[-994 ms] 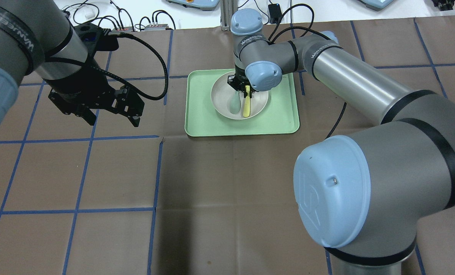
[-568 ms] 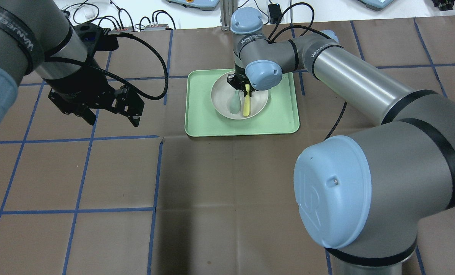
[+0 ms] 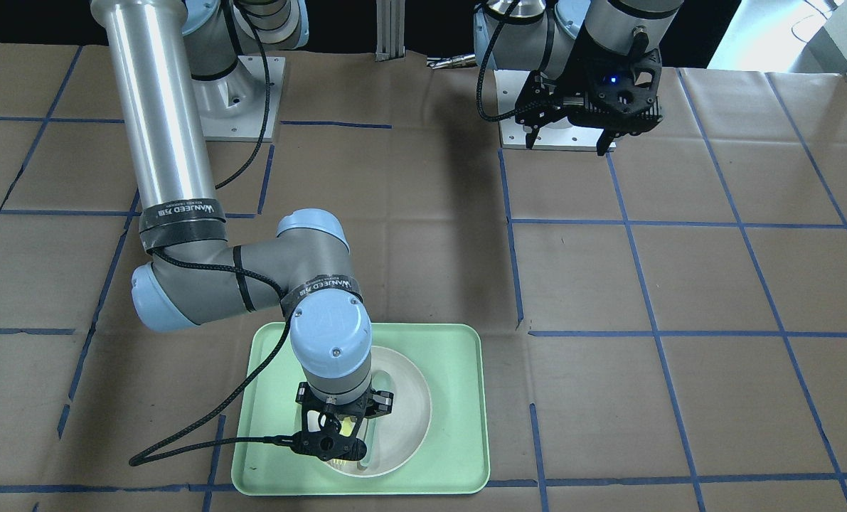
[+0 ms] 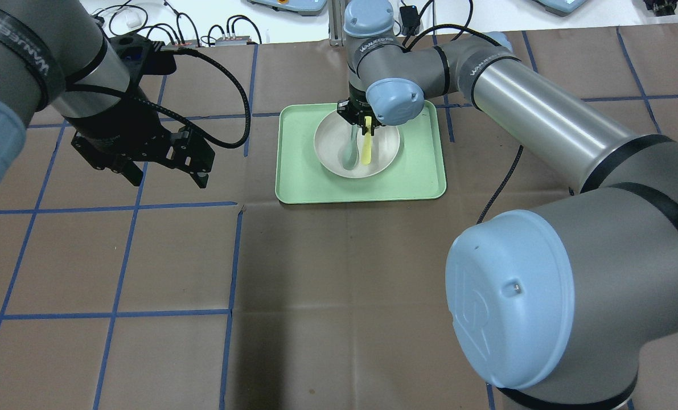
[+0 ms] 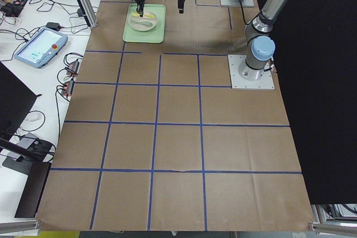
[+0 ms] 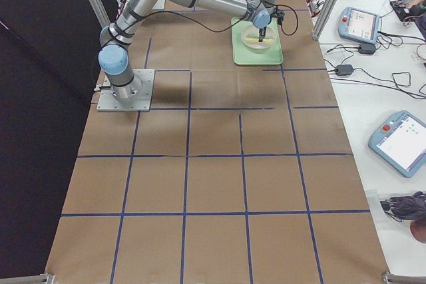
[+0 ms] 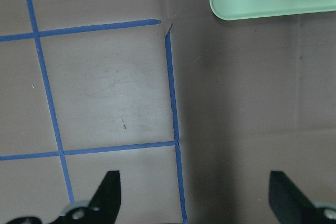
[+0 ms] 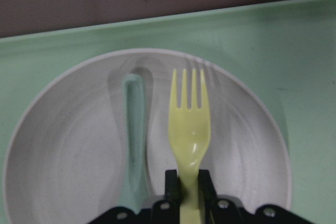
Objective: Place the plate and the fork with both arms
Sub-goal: 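Close the right gripper on the yellow fork and lift it, then carry the fork beside the plate and lower it onto the tray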
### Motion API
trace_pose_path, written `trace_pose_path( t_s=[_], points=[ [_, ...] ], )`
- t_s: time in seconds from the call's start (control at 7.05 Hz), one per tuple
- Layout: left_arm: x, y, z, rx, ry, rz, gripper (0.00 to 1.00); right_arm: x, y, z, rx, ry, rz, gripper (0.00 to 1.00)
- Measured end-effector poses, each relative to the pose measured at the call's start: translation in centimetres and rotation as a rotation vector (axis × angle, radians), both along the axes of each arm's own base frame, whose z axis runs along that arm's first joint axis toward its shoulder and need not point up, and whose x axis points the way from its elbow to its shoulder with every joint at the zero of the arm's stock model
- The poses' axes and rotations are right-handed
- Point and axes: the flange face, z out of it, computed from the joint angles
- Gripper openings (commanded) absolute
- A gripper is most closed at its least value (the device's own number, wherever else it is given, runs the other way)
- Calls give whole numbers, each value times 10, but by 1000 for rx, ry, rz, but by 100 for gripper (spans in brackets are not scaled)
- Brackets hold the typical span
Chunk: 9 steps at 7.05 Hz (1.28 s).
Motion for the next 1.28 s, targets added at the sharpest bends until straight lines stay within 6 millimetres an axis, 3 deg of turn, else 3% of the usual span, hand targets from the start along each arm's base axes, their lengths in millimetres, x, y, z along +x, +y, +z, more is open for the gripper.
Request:
trace_pose_path(
  t_s=[0.28,0.57,0.85,1.14,1.28],
  points=[
    [0,0,0,0,0,0,99,-6,9,32,3,0,2,0],
    [0,0,0,0,0,0,99,-22,12,44,12,12,20,0],
    [0,0,-1,2,0,0,99,-63,12,40,47,22,49,0],
    [0,1,-2,4,0,0,99,-105,17,21,59,14,72,0],
    [0,1,-2,4,0,0,99,-114,19,7,45,11,86,0]
  ],
)
